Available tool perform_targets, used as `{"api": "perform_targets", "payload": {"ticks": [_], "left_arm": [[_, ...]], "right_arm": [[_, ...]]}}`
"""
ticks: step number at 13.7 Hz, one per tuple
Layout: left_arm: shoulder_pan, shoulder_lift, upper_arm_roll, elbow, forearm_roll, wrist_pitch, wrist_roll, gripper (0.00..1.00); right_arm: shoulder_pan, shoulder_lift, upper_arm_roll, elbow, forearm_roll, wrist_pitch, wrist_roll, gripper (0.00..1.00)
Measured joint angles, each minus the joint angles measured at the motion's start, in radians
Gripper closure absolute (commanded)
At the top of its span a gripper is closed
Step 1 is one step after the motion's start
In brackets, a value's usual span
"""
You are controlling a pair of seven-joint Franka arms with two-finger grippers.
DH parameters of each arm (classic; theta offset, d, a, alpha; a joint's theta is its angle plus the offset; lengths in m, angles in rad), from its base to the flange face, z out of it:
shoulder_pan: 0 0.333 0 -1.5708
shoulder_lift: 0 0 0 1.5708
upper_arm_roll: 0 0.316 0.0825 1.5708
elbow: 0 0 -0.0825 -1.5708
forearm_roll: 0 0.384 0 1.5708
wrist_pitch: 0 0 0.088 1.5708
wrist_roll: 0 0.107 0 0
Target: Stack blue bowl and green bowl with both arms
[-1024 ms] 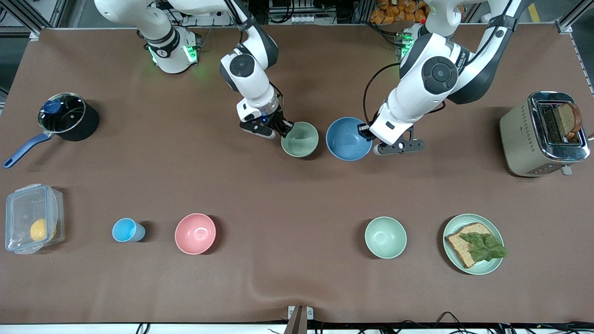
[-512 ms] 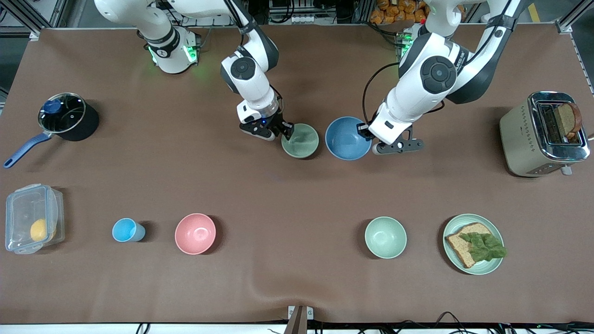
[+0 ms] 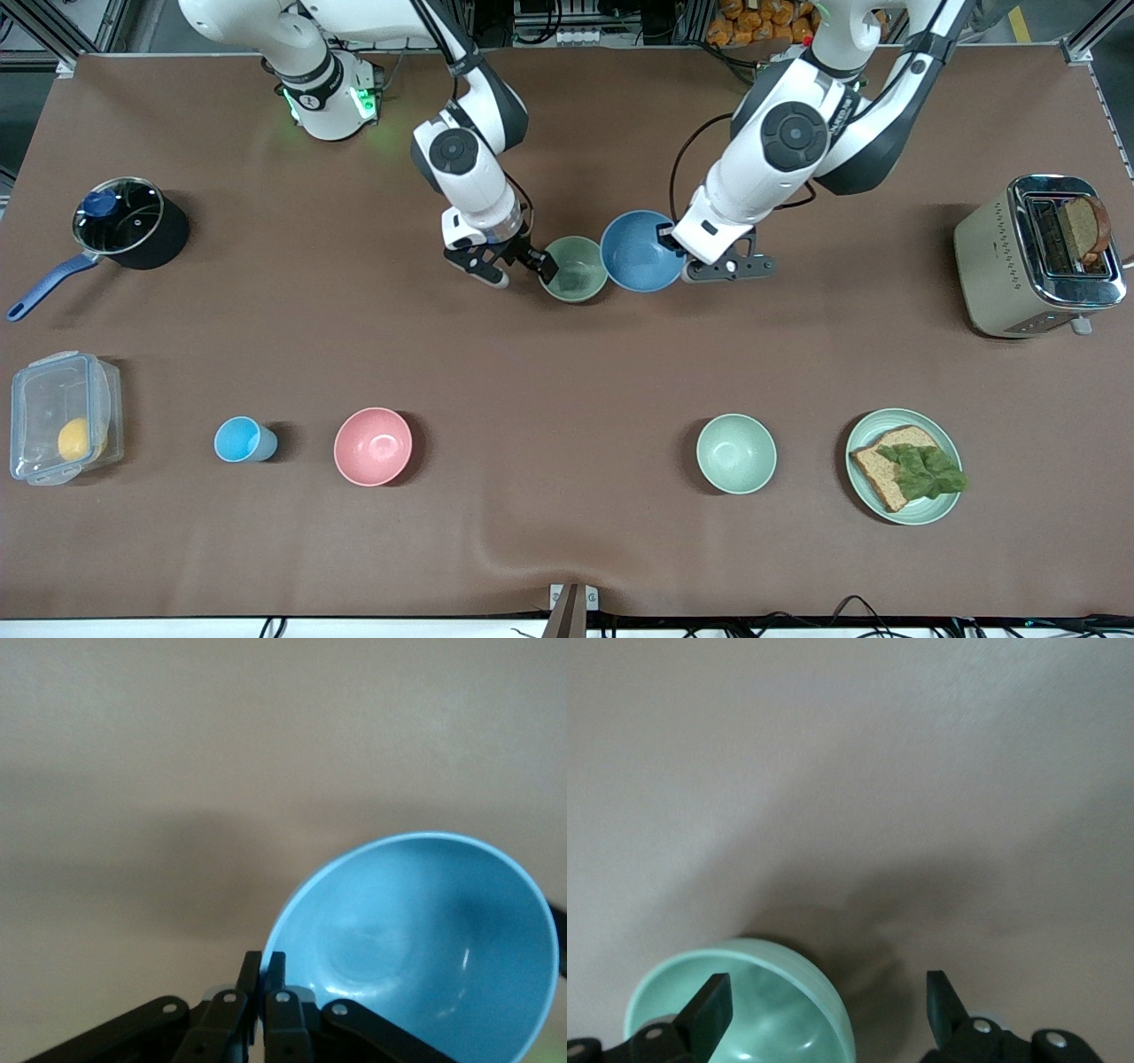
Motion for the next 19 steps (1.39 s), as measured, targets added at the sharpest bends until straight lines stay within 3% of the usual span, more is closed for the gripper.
{"api": "perform_targets", "payload": {"ticks": [5,9,14,19], "left_arm": [[-0.065,0.087,0.000,-0.001,0.003,0.068,-0.042,1.00],[-0.133,0.181,0.000,0.007,0.093,0.131,-0.150,1.00],[-0.172,0.300,0.001,0.075,0.174,0.141,-0.224,1.00],[-0.198,0.350,0.003,0.109,0.188,0.159,-0.245,1.00]], "right_arm": [[-0.073,0.008,-0.002,0.055,0.316,-0.082,0.001,0.00],[-0.100,0.063,-0.002,0.053,0.528,-0.079,-0.044,0.00],[-0.171,0.134,-0.002,0.051,0.996,-0.208,-0.394,0.00],[-0.171,0.173,0.007,0.053,1.129,-0.230,-0.463,0.00]]}}
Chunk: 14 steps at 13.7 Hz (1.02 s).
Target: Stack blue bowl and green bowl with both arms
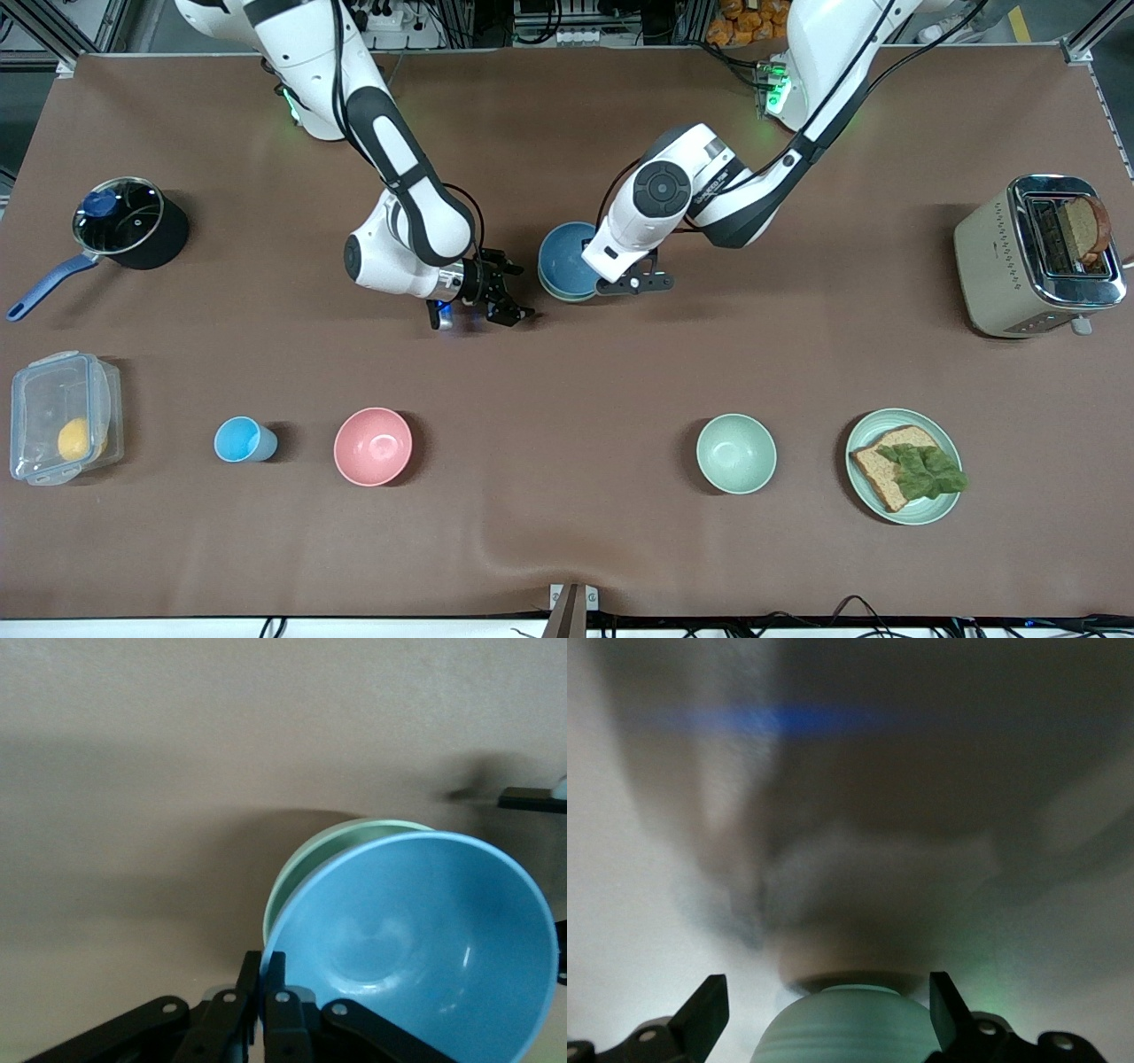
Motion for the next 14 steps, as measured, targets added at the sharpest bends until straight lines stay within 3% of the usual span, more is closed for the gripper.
{"api": "perform_targets", "payload": {"ticks": [4,8,9,10,14], "left_arm": [[-0.019,0.029,0.005,0.008,0.000,0.020,-0.005,1.00],[-0.021,0.070,0.008,0.013,0.071,0.027,-0.035,1.00],[-0.021,0.081,0.009,0.014,0.085,0.031,-0.044,0.70],[-0.021,0.090,0.009,0.017,0.090,0.035,-0.047,0.01],[-0.019,0.095,0.012,0.053,0.090,0.037,-0.052,0.00]], "right_arm": [[0.011,0.000,0.003,0.002,0.101,0.000,-0.004,0.00],[0.027,0.001,0.003,0.003,0.114,0.004,-0.004,0.00],[0.027,0.001,0.003,0.003,0.115,0.004,-0.004,0.00],[0.027,0.001,0.003,0.003,0.115,0.004,-0.004,0.00],[0.026,0.001,0.002,0.003,0.115,0.005,-0.004,0.00]]}}
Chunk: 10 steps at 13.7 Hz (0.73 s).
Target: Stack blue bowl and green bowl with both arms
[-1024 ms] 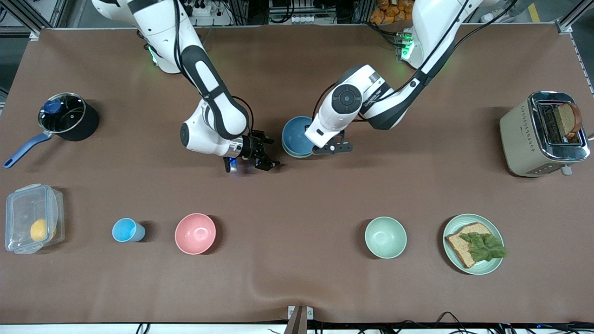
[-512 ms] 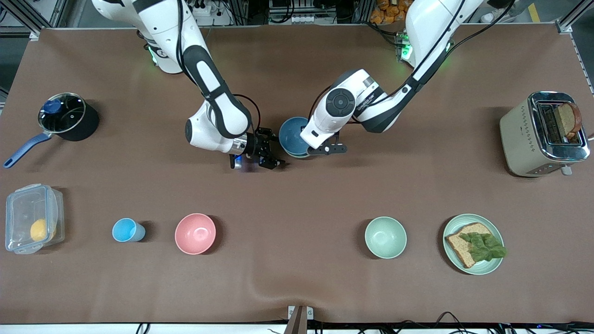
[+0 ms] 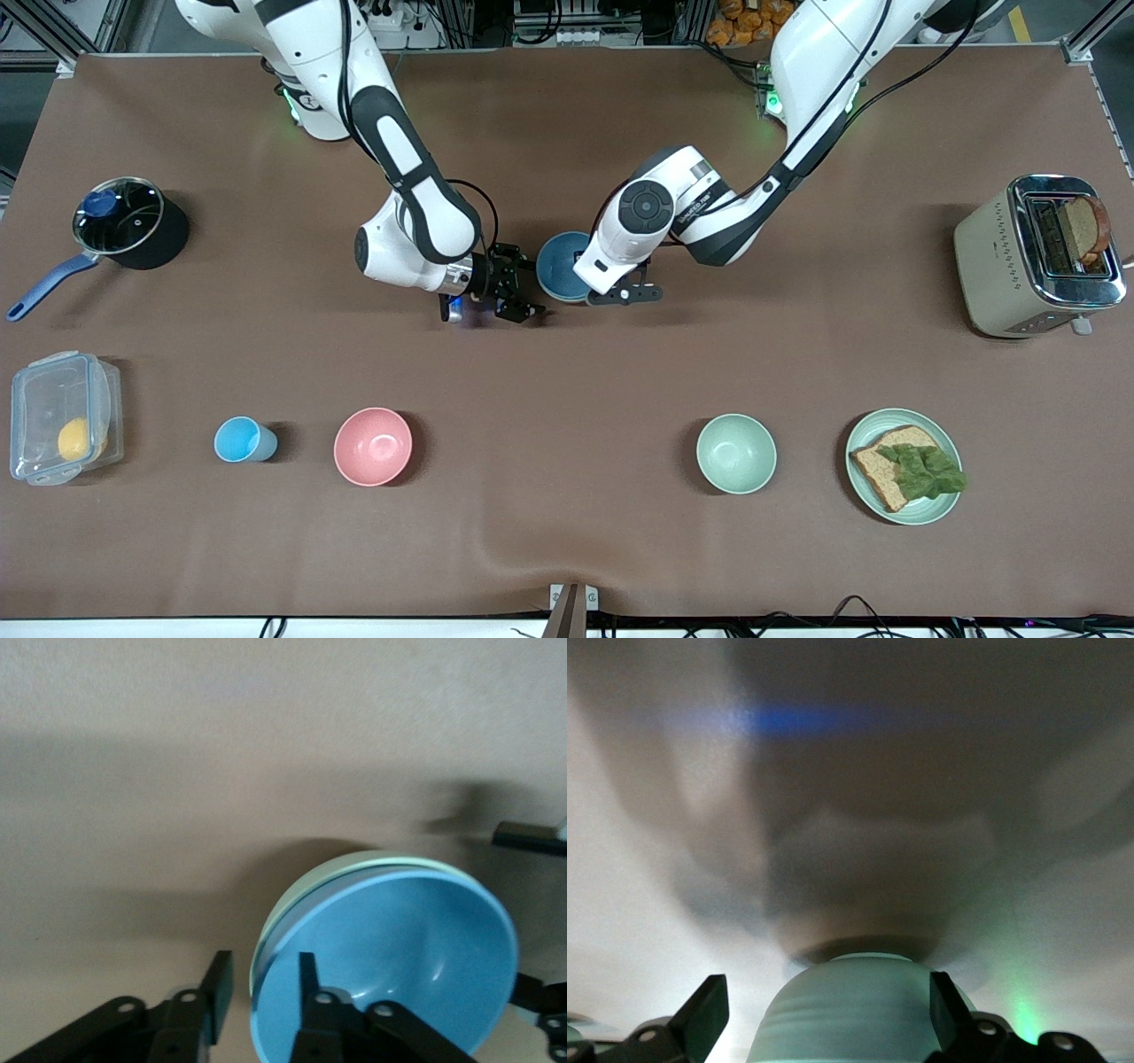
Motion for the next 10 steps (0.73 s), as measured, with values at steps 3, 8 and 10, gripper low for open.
{"api": "perform_targets", "payload": {"ticks": [3,8,10], "left_arm": [[0.005,-0.019,0.000,0.032,0.002,-0.013,-0.001,0.00],[0.104,-0.116,0.006,0.134,0.026,-0.184,-0.002,0.00],[0.192,-0.149,0.008,0.151,0.071,-0.231,0.029,0.00]], "right_arm": [[-0.001,0.000,-0.001,0.000,0.000,0.001,0.000,0.00],[-0.036,-0.001,-0.011,-0.004,-0.070,0.001,-0.028,0.00],[-0.061,-0.007,-0.014,-0.014,-0.121,-0.015,-0.028,0.00]]}}
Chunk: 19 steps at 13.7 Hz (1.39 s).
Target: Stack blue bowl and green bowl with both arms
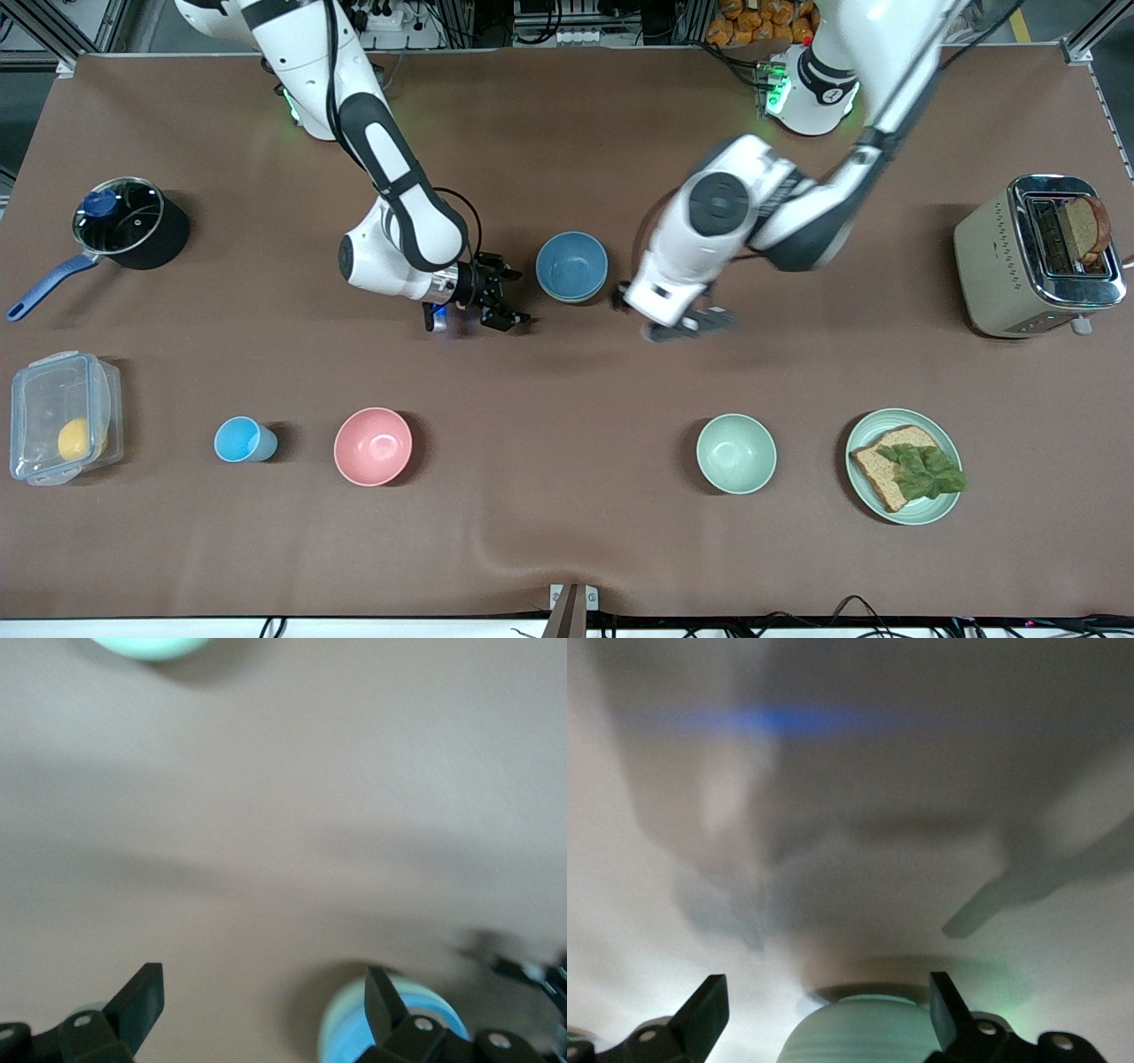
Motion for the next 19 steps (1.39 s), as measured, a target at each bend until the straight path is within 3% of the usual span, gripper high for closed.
{"api": "perform_targets", "payload": {"ticks": [6,9,14,19], "left_arm": [[0.229,-0.056,0.004,0.017,0.015,-0.107,0.273,0.00],[0.329,-0.063,0.003,0.074,0.015,-0.172,0.411,0.00],[0.385,-0.087,0.000,0.213,0.015,-0.362,0.542,0.00],[0.405,-0.170,-0.011,0.233,-0.011,-0.424,0.561,0.00]], "right_arm": [[-0.223,-0.025,-0.005,-0.007,-0.273,-0.296,-0.011,0.00],[-0.323,-0.056,-0.008,0.008,-0.413,-0.437,-0.012,0.00],[-0.509,-0.085,-0.018,0.128,-0.672,-0.715,-0.012,0.00],[-0.593,-0.166,-0.010,0.230,-0.936,-0.789,-0.033,0.00]]}}
